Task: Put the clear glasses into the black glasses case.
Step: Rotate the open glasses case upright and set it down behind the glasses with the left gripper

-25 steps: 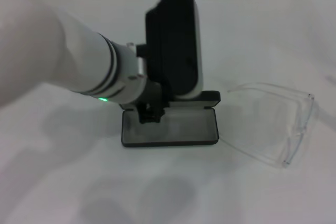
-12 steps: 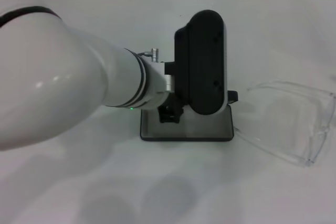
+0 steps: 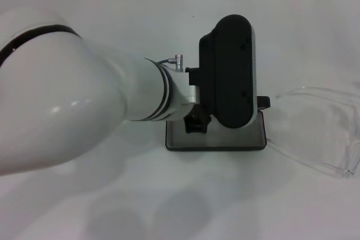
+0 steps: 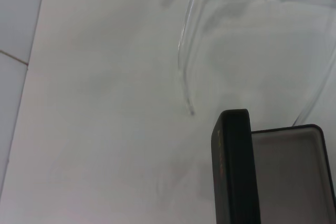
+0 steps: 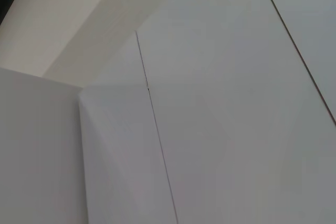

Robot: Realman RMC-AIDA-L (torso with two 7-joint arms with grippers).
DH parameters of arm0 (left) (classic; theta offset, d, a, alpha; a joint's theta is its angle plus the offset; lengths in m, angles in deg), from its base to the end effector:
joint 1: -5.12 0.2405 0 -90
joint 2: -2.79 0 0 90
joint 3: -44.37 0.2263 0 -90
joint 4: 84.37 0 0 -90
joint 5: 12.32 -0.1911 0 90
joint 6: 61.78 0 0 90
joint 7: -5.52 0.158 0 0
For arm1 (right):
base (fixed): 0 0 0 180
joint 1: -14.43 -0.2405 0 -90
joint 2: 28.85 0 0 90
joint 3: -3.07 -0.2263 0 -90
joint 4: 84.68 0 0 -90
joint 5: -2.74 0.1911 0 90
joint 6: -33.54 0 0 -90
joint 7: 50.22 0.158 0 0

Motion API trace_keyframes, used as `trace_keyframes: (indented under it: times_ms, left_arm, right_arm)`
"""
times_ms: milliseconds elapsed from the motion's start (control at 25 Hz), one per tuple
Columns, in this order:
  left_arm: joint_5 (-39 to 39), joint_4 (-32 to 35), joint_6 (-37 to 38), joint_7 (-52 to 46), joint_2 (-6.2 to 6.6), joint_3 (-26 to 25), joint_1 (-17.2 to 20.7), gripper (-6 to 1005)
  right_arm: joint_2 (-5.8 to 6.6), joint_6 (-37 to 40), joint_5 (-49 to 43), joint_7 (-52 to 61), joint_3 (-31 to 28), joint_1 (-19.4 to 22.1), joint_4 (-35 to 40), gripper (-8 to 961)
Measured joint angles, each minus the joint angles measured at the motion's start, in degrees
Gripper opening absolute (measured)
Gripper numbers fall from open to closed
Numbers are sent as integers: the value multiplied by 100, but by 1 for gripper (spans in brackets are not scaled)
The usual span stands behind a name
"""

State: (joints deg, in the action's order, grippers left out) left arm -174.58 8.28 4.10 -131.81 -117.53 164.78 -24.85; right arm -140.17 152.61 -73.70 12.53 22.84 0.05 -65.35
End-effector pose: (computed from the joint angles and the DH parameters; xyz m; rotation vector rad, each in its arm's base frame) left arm -0.0868 0.2850 -0.0841 -2.6248 0.3982 0.5420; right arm 0.2614 0.2213 0.1406 -1.8475 0.2863 1.5267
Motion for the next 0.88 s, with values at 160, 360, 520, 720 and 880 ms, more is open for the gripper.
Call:
trace_keyframes:
  times_ms: [160, 360, 520, 720, 880]
  left_arm:
    - [0, -20, -33, -205, 0, 1, 8, 206]
    - [-5, -48, -40, -359, 5, 0, 1, 205]
    - [-8, -72, -41, -391, 12, -6, 12, 259]
    - [-8, 66, -7, -393, 19, 0, 52, 350]
    - [-4, 366, 79, -395, 24, -67, 89, 425]
  right_arm:
    - [-11, 32, 5, 0, 0, 72, 0, 869]
    - [-12, 103, 6, 0, 0, 97, 0, 869]
    - [-13, 168, 7, 28, 0, 117, 0, 869]
    - [-7, 208, 1, 44, 0, 138, 0, 869]
    - [25, 193, -58, 45, 66, 136, 15, 869]
